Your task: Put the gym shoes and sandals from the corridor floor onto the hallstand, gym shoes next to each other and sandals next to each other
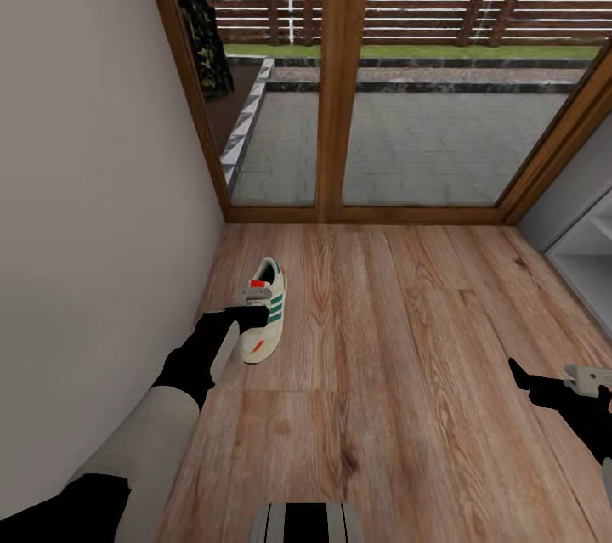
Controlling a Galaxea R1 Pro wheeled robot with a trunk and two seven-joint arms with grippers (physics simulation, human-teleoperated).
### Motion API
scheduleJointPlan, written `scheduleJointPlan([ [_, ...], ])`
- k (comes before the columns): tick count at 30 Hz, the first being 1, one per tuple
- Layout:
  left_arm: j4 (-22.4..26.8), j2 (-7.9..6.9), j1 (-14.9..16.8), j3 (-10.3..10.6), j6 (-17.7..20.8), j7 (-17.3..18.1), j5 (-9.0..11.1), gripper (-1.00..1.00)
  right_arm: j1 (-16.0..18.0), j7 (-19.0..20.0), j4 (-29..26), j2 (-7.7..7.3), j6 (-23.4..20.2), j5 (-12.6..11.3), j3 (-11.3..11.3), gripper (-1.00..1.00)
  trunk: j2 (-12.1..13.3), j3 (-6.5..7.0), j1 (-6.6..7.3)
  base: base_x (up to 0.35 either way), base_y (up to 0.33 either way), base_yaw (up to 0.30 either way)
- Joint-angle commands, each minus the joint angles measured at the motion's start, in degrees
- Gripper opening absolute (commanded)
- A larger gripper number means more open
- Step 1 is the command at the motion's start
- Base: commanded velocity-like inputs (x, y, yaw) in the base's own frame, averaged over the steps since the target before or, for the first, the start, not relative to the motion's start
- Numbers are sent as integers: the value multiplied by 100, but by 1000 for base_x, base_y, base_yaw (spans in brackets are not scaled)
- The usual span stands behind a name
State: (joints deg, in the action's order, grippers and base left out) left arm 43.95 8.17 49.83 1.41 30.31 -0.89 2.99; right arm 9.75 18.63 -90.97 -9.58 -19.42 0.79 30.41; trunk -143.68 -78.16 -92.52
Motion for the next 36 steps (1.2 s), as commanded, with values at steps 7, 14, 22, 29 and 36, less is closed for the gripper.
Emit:
scheduleJointPlan([
  [7,-1,0,0,0,-4,1,0,-100,0,0,0,0,3,0,0,100,0,0,0,219,0,0],
  [14,-1,0,0,0,-6,1,0,-100,0,0,0,0,3,0,0,100,0,0,0,119,0,0],
  [22,-1,0,0,0,-7,1,0,-100,0,0,0,0,2,0,0,100,0,0,0,29,0,0],
  [29,-1,0,0,0,-4,1,0,-100,0,0,0,0,1,0,0,100,0,0,0,7,0,0],
  [36,-1,0,0,0,-4,1,0,-100,0,0,0,0,0,0,0,100,0,0,0,2,0,0],
])
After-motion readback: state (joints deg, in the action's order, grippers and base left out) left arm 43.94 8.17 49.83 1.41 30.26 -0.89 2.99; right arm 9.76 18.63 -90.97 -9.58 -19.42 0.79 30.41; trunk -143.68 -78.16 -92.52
